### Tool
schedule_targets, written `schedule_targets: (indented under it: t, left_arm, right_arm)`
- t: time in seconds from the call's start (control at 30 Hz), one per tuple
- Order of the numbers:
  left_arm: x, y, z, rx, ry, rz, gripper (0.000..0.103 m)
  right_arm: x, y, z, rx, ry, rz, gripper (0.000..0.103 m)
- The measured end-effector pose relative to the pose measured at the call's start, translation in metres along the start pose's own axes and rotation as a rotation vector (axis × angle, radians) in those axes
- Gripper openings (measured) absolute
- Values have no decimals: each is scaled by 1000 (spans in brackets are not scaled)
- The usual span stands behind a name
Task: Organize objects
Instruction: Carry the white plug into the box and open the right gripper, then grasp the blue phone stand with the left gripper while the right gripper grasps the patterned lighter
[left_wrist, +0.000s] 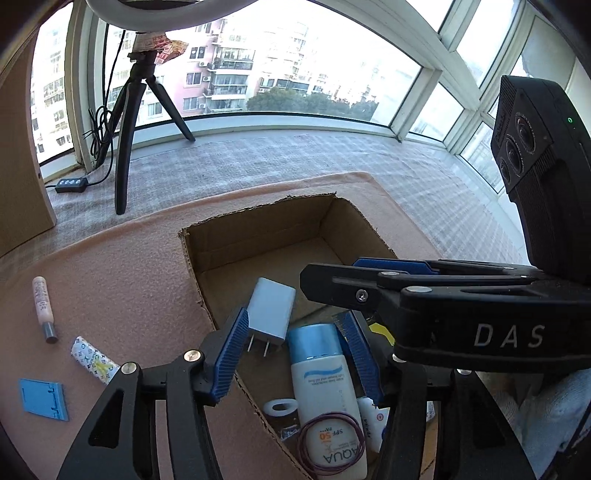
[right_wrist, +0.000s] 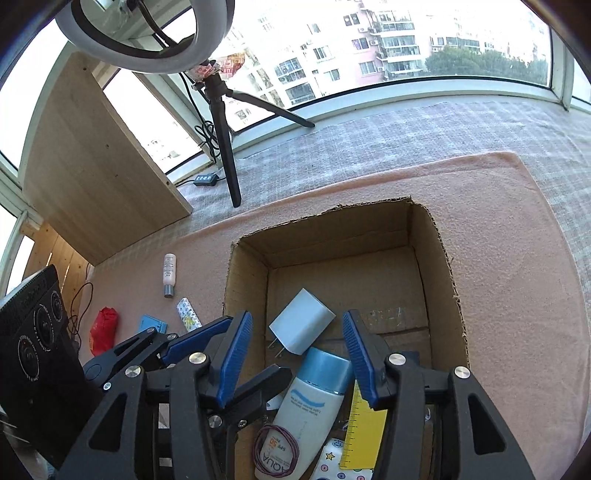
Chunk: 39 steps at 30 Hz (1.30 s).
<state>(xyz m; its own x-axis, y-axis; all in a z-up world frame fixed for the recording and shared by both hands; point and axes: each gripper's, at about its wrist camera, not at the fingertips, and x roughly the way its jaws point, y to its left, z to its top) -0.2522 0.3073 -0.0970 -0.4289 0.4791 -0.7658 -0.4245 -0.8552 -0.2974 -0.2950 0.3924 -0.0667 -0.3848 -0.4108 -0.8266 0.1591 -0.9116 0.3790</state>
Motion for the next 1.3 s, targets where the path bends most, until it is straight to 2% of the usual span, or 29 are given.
schedule_targets:
  t: [0.2,0.47,0.67,0.8,1.07,1.3]
  left_arm:
    - [-33,19,-18,-26,-18,4,58]
    - [-88,62,-62,-83,-41,36,59]
    - [-123,101,-106,-117,-23,96,58]
    - [-141,132,-122,-171,-20,127,58]
    - [-166,185,-109,-252,-60,175,58]
    - [-150,214,-75,-285,-55,188,58]
  right_arm:
    - [-11,8,-10,27,-37,24,48]
    - [-23,49,-30,-39,-85,43,48]
    - [-19,86,-46,-100,-60,93,48]
    - [-11,109,-53,-123,-33,101,48]
    - [6,143,-53,-142,9,120,48]
    - [20,148,-41,-59,24,145,48]
